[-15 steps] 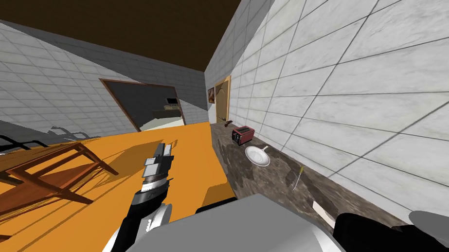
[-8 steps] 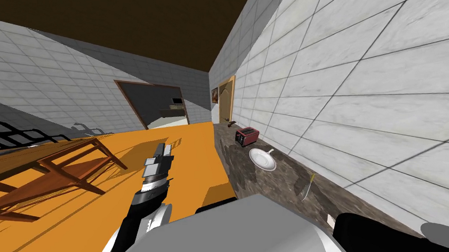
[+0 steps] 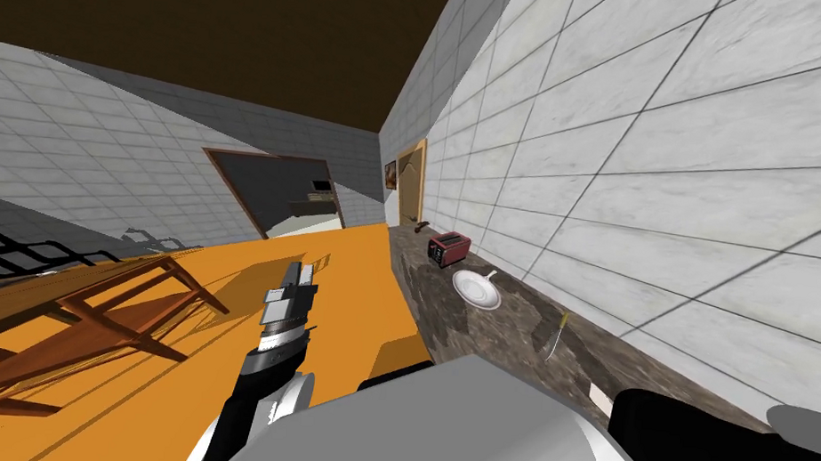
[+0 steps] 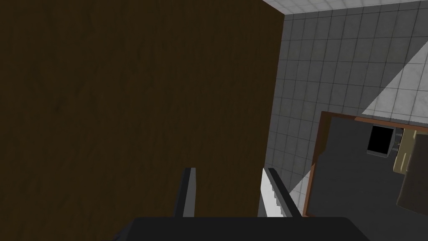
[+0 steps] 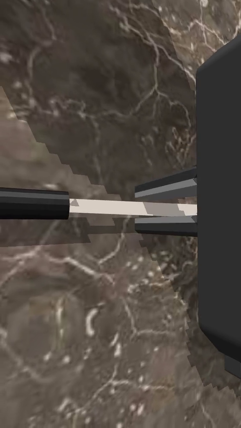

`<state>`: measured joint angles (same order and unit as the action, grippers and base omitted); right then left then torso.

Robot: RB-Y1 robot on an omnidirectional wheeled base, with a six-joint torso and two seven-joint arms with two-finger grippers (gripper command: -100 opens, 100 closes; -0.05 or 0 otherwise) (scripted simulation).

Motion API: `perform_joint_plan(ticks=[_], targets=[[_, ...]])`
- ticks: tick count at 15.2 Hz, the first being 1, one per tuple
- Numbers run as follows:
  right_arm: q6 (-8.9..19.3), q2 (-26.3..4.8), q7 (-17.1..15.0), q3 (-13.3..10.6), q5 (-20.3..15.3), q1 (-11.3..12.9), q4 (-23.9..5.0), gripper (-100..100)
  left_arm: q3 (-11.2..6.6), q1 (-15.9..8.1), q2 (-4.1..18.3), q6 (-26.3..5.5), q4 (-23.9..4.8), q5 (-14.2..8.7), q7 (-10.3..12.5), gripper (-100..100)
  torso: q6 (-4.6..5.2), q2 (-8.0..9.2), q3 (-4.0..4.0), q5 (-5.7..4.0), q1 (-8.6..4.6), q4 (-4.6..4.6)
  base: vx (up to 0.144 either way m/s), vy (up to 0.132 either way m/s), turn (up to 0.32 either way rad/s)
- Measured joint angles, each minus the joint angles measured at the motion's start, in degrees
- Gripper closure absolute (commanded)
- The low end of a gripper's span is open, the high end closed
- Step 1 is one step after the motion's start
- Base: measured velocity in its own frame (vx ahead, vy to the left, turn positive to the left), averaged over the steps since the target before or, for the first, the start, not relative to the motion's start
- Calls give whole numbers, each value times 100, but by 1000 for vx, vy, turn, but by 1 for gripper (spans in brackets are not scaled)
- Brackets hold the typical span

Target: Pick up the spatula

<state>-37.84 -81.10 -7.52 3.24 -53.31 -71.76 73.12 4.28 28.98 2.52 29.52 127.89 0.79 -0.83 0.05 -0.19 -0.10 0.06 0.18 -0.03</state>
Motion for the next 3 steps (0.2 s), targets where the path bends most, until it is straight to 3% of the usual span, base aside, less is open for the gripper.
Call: perform_joint_plan(ticks=[3], targets=[[-71,-178,-51,160,9,-125,82,100,0,0,0,0,0,0,0,0,-3,-6,-4,2,1,-2,28,23,-70]])
